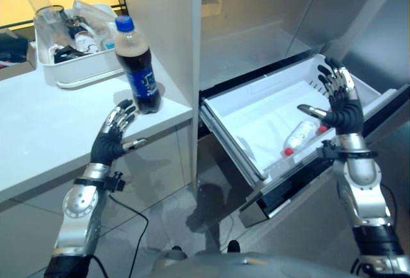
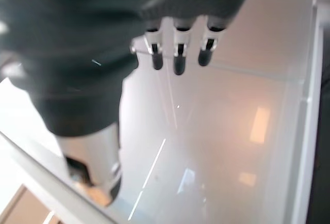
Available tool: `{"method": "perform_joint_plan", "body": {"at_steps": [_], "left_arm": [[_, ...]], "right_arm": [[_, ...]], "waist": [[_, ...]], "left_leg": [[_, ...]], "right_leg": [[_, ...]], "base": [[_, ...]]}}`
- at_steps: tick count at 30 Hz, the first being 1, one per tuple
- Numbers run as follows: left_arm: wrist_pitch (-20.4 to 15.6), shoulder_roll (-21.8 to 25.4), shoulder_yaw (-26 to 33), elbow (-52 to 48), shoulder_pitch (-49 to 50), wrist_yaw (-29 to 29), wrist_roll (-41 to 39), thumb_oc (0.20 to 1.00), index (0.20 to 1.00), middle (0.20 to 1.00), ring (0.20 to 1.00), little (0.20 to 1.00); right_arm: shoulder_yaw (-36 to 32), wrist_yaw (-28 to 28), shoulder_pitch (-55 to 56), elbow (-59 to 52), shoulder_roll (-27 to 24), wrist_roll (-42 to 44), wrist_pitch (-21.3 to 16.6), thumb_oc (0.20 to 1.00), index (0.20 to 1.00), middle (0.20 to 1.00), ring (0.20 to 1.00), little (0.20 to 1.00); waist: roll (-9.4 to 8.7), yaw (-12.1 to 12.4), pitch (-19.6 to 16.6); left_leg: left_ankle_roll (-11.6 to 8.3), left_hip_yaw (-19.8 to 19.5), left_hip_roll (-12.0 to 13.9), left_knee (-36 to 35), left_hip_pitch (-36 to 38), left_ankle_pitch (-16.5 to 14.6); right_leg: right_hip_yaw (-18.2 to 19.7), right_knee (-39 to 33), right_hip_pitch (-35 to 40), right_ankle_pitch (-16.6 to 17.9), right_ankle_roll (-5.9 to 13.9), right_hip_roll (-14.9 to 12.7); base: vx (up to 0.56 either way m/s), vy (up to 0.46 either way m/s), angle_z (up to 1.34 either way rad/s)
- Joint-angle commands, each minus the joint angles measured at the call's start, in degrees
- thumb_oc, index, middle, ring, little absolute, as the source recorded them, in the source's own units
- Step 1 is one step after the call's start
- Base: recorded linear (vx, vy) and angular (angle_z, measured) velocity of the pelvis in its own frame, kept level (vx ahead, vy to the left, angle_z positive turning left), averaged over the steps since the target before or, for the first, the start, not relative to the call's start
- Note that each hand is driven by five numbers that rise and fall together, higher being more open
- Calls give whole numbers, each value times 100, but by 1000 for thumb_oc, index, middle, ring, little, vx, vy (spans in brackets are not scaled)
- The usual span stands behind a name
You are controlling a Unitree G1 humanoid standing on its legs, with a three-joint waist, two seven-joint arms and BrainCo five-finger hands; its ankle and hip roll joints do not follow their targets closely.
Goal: Take the drinks into the refrigerator
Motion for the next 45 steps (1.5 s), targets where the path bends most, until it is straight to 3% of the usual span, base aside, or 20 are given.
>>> {"method": "perform_joint_plan", "body": {"at_steps": [1, 15, 23, 34, 45], "left_arm": [[-379, 192, 314, -372, -78, 121, -123, 1000, 1000, 1000, 1000, 1000], [-462, -186, 488, -332, -197, 590, 151, 1000, 1000, 1000, 1000, 1000], [-430, -163, 497, -367, -341, 913, 555, 1000, 1000, 1000, 1000, 1000], [-341, 379, 603, -827, -817, 941, 508, 1000, 1000, 1000, 1000, 1000], [-210, 899, 530, -528, -1583, 1093, 274, 1000, 1000, 1000, 1000, 1000]], "right_arm": [[-55, -17, -540, -475, -19, 236, -342, 1000, 1000, 1000, 1000, 1000], [-6, -33, -454, -405, 124, 170, -297, 1000, 1000, 1000, 1000, 1000], [78, 36, -412, -369, 142, 156, -231, 1000, 1000, 1000, 1000, 1000], [133, 162, -526, -338, -30, 279, -94, 1000, 1000, 1000, 1000, 1000], [338, 274, -800, -263, -235, 380, 73, 1000, 1000, 1000, 1000, 1000]], "waist": [[-166, 178, 17], [-207, 308, 68], [-187, 270, 80], [-97, 126, 29], [-14, -17, -26]], "left_leg": [[-214, 57, 416, 50, 77, -188], [-207, -168, 428, 42, -15, -149], [-204, -143, 433, 40, -8, -154], [-225, -35, 440, 40, 100, -193], [-263, 61, 449, 40, 192, -214]], "right_leg": [[26, 463, -193, -24, 763, -795], [-203, 485, -146, -102, 721, -812], [-188, 476, -135, -103, 719, -817], [-127, 449, -92, -90, 724, -810], [-70, 438, -62, -77, 729, -786]], "base": [[2, 2, 4], [1, -4, 11], [0, 0, 1], [1, 2, -1], [4, 6, -4]]}}
